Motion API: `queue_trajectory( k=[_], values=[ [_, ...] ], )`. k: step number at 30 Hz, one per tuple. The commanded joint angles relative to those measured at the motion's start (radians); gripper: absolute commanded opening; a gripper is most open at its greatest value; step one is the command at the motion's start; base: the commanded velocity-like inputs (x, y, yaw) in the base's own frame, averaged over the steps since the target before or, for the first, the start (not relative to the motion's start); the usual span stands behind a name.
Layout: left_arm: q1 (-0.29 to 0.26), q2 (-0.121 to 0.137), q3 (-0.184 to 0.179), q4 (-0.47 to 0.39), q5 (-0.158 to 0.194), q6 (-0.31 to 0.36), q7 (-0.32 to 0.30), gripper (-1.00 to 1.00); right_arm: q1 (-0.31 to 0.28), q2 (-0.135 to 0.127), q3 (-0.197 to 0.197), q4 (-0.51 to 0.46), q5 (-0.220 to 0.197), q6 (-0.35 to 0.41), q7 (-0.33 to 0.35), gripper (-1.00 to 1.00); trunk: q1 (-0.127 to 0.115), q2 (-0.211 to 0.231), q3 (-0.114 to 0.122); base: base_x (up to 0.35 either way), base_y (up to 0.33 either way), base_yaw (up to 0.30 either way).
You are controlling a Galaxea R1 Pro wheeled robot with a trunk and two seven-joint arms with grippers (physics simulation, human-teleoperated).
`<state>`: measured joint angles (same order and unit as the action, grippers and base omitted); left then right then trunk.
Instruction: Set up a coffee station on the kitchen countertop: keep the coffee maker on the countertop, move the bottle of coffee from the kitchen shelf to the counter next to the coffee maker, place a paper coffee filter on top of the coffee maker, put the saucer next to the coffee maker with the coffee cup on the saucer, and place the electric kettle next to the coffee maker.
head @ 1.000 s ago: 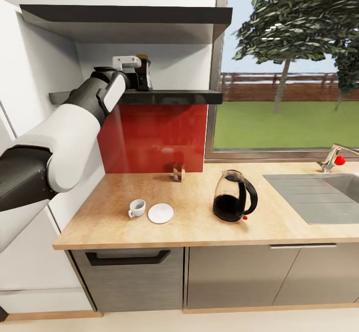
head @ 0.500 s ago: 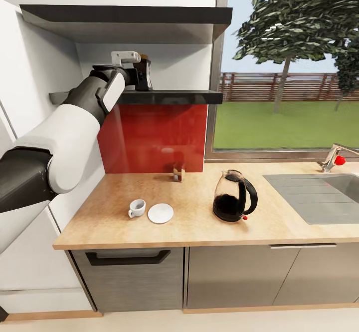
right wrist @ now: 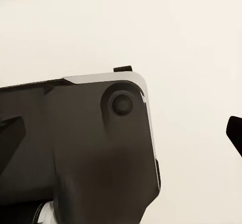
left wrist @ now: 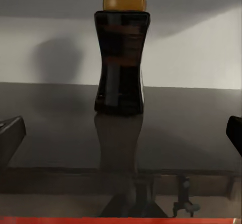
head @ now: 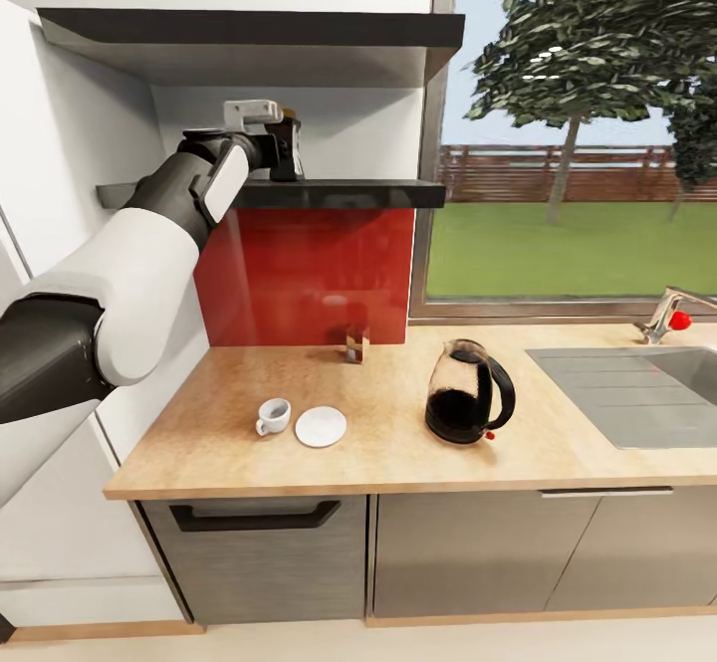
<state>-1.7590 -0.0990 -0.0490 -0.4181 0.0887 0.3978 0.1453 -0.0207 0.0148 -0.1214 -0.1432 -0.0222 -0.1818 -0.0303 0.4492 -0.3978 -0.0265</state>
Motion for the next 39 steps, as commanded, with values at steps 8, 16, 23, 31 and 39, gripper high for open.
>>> queue_trajectory(
  k=[8, 16, 23, 31, 39],
  values=[
    [0.002, 0.001, -0.009, -0.036, 0.009, 0.0, 0.005, 1.0, -0.001, 0.001, -0.004, 0.0, -0.002, -0.004, 0.0, 1.0, 0.001, -0.002, -0.002, 0.048, 0.0, 0.0],
    [0.003, 0.001, -0.007, -0.062, 0.009, 0.005, 0.005, 1.0, -0.001, -0.002, -0.003, 0.003, -0.001, -0.004, -0.001, 1.0, 0.001, -0.002, -0.002, 0.177, 0.0, 0.0],
    [0.003, 0.002, -0.005, -0.062, 0.009, 0.006, 0.005, 1.0, -0.001, -0.006, -0.003, 0.004, -0.001, -0.004, -0.002, 1.0, 0.001, -0.002, -0.002, 0.32, 0.0, 0.0],
    [0.003, 0.002, -0.007, -0.062, 0.009, 0.003, 0.005, 1.0, -0.001, -0.007, -0.003, 0.004, -0.001, -0.004, -0.002, 1.0, 0.001, -0.002, -0.002, 0.226, 0.0, 0.0],
    [0.027, 0.002, -0.005, -0.068, 0.009, 0.001, -0.02, 1.0, -0.001, -0.007, -0.003, 0.004, -0.001, -0.004, -0.002, 1.0, 0.001, -0.002, -0.002, 0.027, 0.0, 0.0]
  ],
)
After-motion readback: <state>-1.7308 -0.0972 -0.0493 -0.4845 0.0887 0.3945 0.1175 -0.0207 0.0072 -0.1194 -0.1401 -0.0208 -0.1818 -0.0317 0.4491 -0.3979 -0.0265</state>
